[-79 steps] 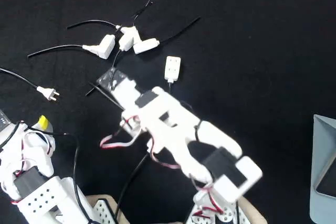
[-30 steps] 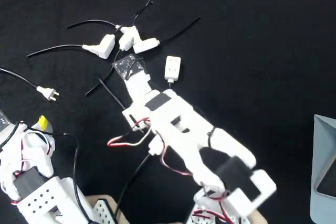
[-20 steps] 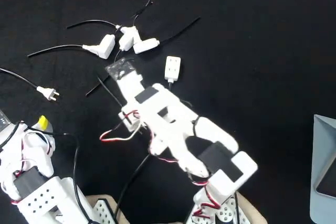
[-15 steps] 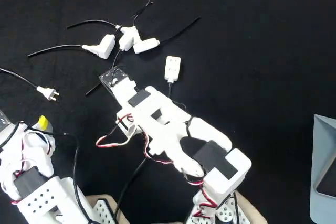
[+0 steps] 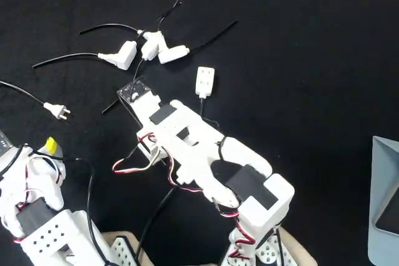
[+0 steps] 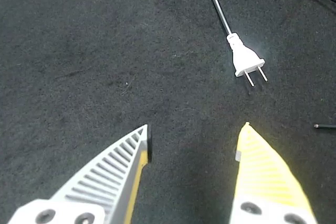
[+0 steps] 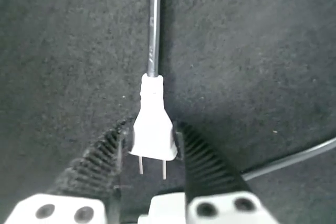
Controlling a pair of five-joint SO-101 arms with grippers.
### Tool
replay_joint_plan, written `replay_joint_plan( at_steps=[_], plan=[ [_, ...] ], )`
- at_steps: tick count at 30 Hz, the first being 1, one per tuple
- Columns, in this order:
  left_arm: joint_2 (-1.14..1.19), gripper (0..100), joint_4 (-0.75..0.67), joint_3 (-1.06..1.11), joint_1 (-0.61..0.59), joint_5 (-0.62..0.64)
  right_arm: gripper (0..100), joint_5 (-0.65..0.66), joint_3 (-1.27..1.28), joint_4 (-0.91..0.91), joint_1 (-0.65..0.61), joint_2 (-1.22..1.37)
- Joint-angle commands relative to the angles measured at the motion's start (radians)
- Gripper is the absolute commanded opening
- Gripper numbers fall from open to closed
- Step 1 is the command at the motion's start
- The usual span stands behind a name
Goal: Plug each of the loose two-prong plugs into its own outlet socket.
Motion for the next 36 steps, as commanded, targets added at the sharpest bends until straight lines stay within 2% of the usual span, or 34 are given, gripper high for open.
replay_joint_plan(
  at_steps=[1,5,12,22,30,36],
  plan=[
    [-0.008,27,-0.021,-0.008,-0.005,0.003,5.6,0.003,-0.054,0.031,-0.012,-0.039],
    [-0.008,27,-0.021,-0.008,-0.004,0.003,18.2,0.000,-0.054,0.084,-0.015,-0.064],
    [-0.008,27,-0.021,-0.008,-0.002,0.003,17.1,0.002,-0.059,0.084,-0.021,-0.085],
    [-0.008,27,-0.023,-0.008,-0.001,0.003,17.1,0.008,0.059,0.034,-0.127,-0.203],
    [-0.008,27,-0.023,-0.008,-0.001,0.003,17.0,0.040,0.130,-0.044,-0.068,-0.191],
    [-0.008,27,-0.021,-0.008,-0.002,0.003,17.0,0.066,0.054,-0.043,0.018,-0.039]
  ],
)
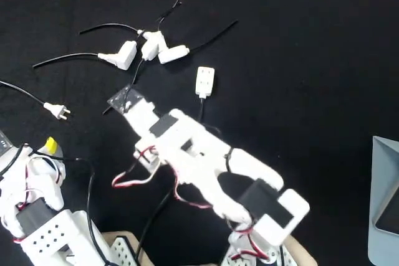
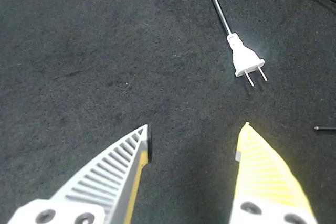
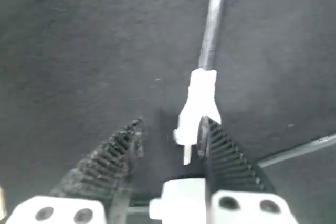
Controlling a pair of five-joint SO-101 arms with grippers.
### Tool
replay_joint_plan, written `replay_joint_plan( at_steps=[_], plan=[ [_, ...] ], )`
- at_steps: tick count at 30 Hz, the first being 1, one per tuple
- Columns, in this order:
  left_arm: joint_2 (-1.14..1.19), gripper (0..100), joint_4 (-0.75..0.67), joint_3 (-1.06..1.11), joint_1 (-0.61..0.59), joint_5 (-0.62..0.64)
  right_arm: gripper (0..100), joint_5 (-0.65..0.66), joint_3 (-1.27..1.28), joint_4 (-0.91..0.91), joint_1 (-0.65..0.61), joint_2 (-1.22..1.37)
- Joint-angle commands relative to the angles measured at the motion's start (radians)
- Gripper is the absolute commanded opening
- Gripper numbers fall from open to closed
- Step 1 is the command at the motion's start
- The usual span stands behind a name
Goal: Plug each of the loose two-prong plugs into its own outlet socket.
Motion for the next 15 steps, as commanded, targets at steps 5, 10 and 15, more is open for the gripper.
replay_joint_plan(
  at_steps=[5,10,15],
  plan=[
    [-0.008,27,-0.021,-0.008,-0.007,0.003,13.7,0.011,-0.122,0.066,0.052,0.131],
    [-0.008,27,-0.021,-0.008,-0.007,0.003,3.1,0.011,-0.130,0.063,0.054,0.124],
    [-0.008,27,-0.021,-0.008,-0.007,0.003,1.2,0.011,-0.125,0.064,0.054,0.091]
  ],
)
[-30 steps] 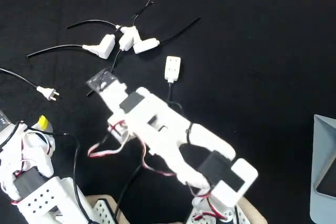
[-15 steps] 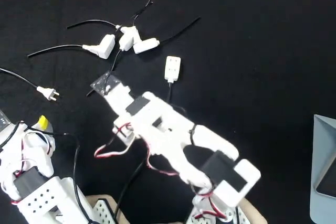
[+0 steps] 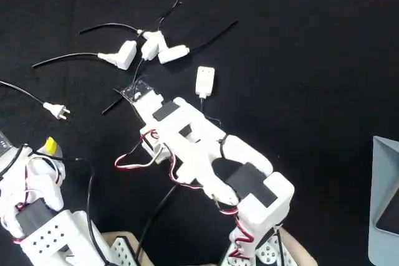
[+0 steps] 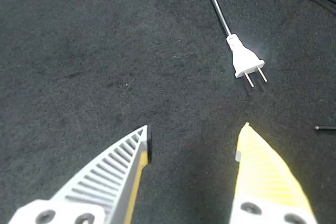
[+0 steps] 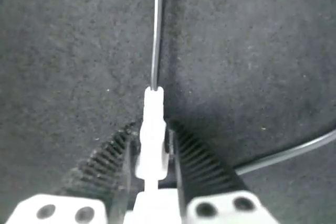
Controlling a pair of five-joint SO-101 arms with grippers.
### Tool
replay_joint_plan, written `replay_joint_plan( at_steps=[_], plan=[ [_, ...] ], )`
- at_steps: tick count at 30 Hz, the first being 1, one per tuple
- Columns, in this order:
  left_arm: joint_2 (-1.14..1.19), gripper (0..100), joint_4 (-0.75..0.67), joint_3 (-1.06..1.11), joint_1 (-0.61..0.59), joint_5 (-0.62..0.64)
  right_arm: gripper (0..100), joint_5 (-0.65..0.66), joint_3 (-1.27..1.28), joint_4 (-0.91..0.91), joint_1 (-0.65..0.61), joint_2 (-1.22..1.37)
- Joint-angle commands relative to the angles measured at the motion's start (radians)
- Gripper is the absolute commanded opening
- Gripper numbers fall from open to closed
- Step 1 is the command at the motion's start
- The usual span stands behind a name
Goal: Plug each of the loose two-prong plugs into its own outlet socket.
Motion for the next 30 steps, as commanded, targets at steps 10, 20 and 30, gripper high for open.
replay_joint_plan(
  at_steps=[10,20,30],
  plan=[
    [-0.008,27,-0.021,-0.008,-0.004,0.003,10.5,-0.003,0.021,0.021,-0.006,-0.062],
    [-0.008,27,-0.021,-0.008,-0.001,0.003,8.4,-0.003,0.013,0.021,-0.006,-0.090],
    [-0.008,27,-0.021,-0.008,-0.001,0.003,8.3,-0.003,0.013,0.021,-0.002,-0.122]
  ],
)
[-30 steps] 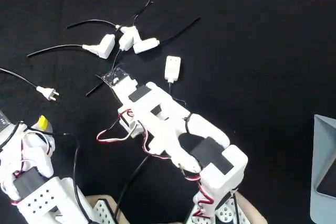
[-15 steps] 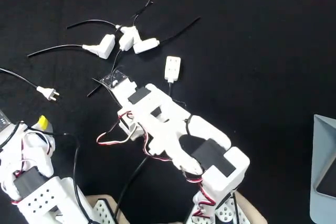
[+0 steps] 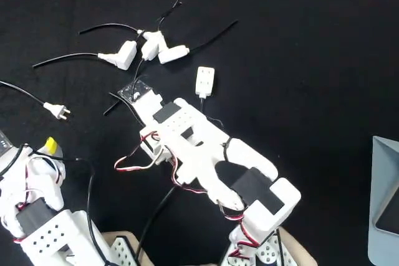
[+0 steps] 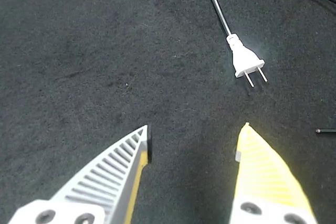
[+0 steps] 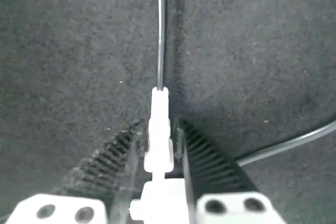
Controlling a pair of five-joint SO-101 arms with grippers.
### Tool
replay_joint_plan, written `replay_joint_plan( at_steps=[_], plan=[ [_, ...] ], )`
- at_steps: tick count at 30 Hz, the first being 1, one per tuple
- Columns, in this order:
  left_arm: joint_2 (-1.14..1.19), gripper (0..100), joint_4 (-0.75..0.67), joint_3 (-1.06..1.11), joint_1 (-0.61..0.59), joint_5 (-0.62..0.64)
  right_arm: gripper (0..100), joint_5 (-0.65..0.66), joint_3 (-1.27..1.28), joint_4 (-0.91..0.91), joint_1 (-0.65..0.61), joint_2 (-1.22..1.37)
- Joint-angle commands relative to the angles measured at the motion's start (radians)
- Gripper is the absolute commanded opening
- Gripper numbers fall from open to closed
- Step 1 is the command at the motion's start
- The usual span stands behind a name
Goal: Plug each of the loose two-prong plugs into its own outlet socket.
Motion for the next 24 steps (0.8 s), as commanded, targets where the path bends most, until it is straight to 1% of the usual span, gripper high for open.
replay_joint_plan(
  at_steps=[1,12,13,17,21,24],
  plan=[
    [-0.008,27,-0.021,-0.008,-0.001,0.003,8.3,-0.003,-0.012,0.005,0.006,-0.053],
    [-0.008,27,-0.021,-0.008,-0.001,0.003,8.1,-0.003,0.022,0.008,0.008,-0.045],
    [-0.008,27,-0.021,-0.008,-0.001,0.003,7.7,-0.003,0.022,0.015,0.008,-0.045],
    [-0.008,27,-0.021,-0.008,-0.001,0.003,1.0,-0.002,0.016,0.026,0.008,-0.053],
    [-0.008,27,-0.021,-0.008,-0.001,0.003,1.2,-0.002,0.005,0.028,0.008,-0.062],
    [-0.008,27,-0.021,-0.008,-0.001,0.003,1.2,-0.003,-0.001,0.058,0.008,-0.134]
  ],
)
